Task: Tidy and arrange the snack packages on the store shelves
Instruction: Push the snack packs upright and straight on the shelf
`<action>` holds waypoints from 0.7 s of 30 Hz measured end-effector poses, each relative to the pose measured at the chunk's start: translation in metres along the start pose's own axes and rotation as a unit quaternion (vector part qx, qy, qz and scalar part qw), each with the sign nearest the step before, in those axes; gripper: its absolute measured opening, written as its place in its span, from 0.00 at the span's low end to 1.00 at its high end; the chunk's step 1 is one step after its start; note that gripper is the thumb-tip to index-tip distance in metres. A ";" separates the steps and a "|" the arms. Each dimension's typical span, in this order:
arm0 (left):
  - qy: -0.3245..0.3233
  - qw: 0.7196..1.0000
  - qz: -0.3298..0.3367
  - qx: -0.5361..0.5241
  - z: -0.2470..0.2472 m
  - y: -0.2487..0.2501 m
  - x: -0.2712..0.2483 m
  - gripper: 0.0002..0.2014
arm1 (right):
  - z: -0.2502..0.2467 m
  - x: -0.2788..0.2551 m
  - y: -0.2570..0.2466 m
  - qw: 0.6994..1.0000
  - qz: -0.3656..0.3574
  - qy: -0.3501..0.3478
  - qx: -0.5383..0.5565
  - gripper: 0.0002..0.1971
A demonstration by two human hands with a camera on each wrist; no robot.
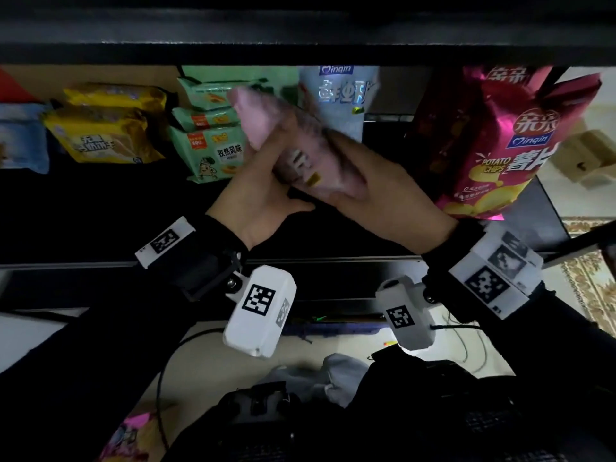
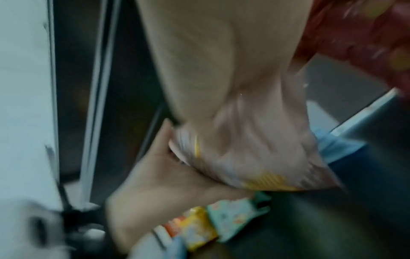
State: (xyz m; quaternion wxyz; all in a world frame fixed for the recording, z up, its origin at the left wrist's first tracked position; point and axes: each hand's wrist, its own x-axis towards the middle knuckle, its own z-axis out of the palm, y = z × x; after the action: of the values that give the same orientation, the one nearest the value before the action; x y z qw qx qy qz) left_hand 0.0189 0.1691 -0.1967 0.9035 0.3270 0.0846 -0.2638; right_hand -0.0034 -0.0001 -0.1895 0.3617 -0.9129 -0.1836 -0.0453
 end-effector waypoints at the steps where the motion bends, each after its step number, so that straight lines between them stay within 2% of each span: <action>1: -0.029 0.999 -0.020 -0.029 0.001 -0.001 -0.002 0.34 | 0.001 -0.001 -0.001 0.998 -0.009 -0.039 0.049 0.37; 2: -0.065 0.995 -0.046 -0.058 0.001 0.001 -0.004 0.29 | 0.000 -0.002 -0.001 0.990 -0.007 -0.065 0.123 0.36; 3: -0.095 0.990 -0.062 -0.079 -0.003 0.003 -0.005 0.29 | -0.001 -0.003 0.001 0.976 0.009 -0.070 0.206 0.35; 5: -0.083 0.993 -0.043 -0.073 -0.018 0.006 -0.002 0.36 | -0.006 -0.003 0.006 0.945 0.062 -0.040 0.319 0.31; 7: -0.115 0.989 -0.021 -0.085 -0.028 0.006 0.002 0.39 | -0.010 -0.001 0.012 0.946 0.098 -0.030 0.309 0.29; 10: -0.164 0.981 -0.021 -0.102 -0.034 0.001 0.004 0.46 | -0.008 -0.003 0.019 0.931 0.137 -0.105 0.323 0.26; 13: -0.130 0.986 -0.041 -0.097 -0.040 -0.003 0.007 0.48 | -0.004 -0.006 0.025 0.902 0.168 -0.122 0.379 0.23; 17: -0.034 0.995 -0.062 -0.072 -0.042 -0.006 0.008 0.45 | -0.009 -0.004 0.027 0.862 0.186 -0.104 0.460 0.21; 19: 0.012 0.997 -0.076 -0.004 -0.043 -0.004 0.008 0.42 | -0.012 -0.003 0.028 0.855 0.175 -0.125 0.471 0.17; 21: 0.043 0.994 -0.089 0.050 -0.042 -0.004 0.007 0.37 | -0.016 -0.003 0.029 0.854 0.166 -0.154 0.469 0.18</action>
State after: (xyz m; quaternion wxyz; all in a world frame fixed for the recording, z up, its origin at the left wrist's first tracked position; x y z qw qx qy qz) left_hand 0.0231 0.1905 -0.2335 0.8543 0.3740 0.1385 -0.3333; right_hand 0.0055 -0.0308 -0.1967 0.7160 -0.6474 -0.0820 0.2480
